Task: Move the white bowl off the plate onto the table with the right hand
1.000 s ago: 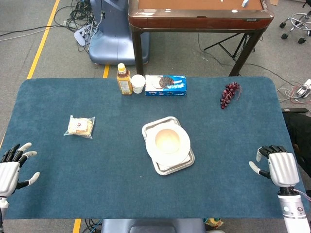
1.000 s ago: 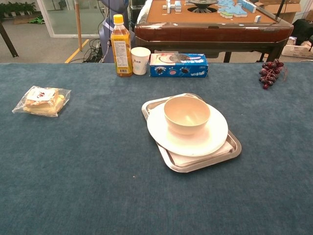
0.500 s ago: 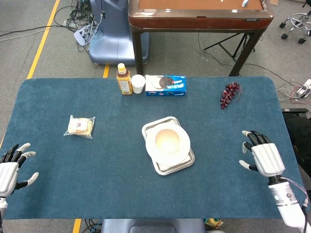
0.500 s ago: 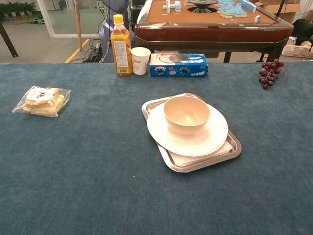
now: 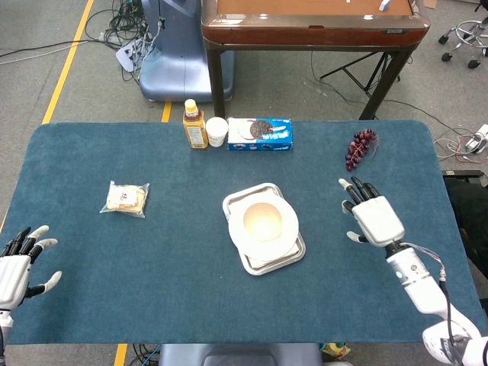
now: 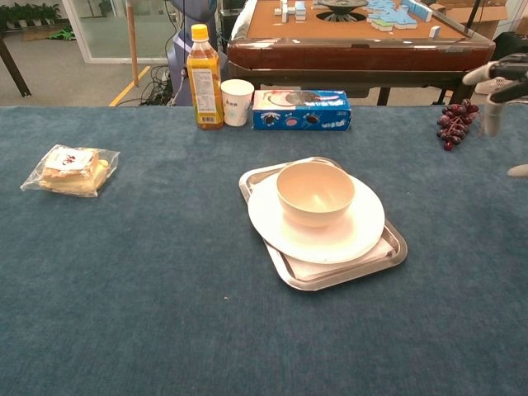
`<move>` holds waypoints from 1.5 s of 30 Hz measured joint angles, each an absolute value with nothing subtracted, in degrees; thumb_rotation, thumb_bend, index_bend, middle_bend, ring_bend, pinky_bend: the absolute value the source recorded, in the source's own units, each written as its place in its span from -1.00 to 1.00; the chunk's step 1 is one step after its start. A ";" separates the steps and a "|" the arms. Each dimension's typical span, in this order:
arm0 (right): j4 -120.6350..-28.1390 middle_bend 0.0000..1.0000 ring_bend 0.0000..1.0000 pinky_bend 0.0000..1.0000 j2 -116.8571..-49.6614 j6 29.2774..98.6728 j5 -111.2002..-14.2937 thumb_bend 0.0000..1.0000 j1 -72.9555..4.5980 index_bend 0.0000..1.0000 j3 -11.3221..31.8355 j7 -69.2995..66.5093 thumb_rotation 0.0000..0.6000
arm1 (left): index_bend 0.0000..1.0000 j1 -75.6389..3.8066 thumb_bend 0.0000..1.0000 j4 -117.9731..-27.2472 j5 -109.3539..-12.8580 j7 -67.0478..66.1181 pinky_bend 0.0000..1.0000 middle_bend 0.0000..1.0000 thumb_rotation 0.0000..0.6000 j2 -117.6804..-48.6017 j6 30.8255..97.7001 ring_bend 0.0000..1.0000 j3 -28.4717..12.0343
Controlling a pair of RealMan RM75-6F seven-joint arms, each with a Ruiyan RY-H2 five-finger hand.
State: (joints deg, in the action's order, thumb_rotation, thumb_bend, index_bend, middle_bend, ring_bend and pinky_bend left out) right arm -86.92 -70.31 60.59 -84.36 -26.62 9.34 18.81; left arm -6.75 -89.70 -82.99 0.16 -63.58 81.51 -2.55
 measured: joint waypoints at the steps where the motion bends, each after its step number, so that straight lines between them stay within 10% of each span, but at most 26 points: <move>1: -86.63 -0.84 -0.96 -0.69 -70.75 59.66 -84.08 -0.68 -27.53 -0.08 9.53 19.22 1.00 | -0.42 -6.80 -0.54 -89.65 -82.88 0.07 -0.74 -0.71 1.00 -63.59 81.32 -0.96 -2.55; 45: -77.54 -0.88 -1.00 -0.82 -88.30 48.03 -81.45 -0.38 -44.93 -0.08 6.56 28.67 1.00 | -0.42 -6.17 -0.54 -89.90 -81.75 3.13 -0.70 -0.70 1.00 -62.03 81.03 -0.92 -2.83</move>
